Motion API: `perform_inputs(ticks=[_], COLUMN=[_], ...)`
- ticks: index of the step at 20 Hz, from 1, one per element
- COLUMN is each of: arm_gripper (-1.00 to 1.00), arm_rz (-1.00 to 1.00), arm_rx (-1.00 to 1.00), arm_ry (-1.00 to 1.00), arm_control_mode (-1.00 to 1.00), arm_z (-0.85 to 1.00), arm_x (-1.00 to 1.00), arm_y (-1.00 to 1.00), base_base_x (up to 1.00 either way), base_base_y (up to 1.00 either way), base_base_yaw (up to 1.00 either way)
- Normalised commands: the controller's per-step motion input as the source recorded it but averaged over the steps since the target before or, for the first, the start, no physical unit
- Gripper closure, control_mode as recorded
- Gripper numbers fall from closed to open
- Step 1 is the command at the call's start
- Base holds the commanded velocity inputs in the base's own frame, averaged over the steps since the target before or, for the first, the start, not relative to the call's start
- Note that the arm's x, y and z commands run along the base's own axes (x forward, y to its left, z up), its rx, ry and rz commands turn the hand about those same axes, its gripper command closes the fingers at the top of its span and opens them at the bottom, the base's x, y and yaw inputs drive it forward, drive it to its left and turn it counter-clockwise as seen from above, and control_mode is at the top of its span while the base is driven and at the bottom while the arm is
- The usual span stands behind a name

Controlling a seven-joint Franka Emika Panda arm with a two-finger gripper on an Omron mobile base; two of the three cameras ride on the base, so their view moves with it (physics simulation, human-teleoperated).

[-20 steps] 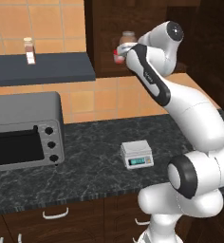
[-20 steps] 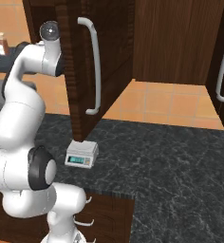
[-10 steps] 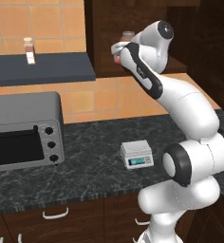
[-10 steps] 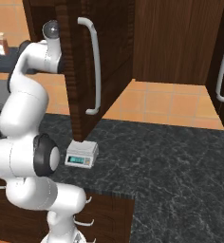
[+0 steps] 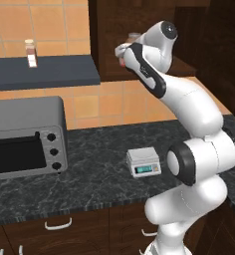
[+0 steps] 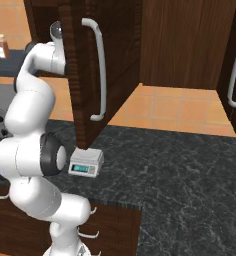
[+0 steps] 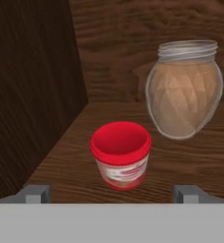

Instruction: Pick the jam and place it on the digital scale for weighing, and close the cabinet.

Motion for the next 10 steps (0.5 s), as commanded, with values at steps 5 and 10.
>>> perform_inputs(ticks=[5, 10], arm_gripper=[-1.00, -1.00], arm_rz=[0.00, 0.00], arm_rx=[0.00, 0.00], arm_ry=[0.04, 0.02], arm_control_mode=[-1.00, -1.00], arm_z=[-0.13, -0.03], arm_x=[0.35, 0.31], arm_y=[0.00, 0.00], base_base_x=[0.00, 0.00], base_base_y=[0.00, 0.00], base_base_yaw=[0.00, 0.00])
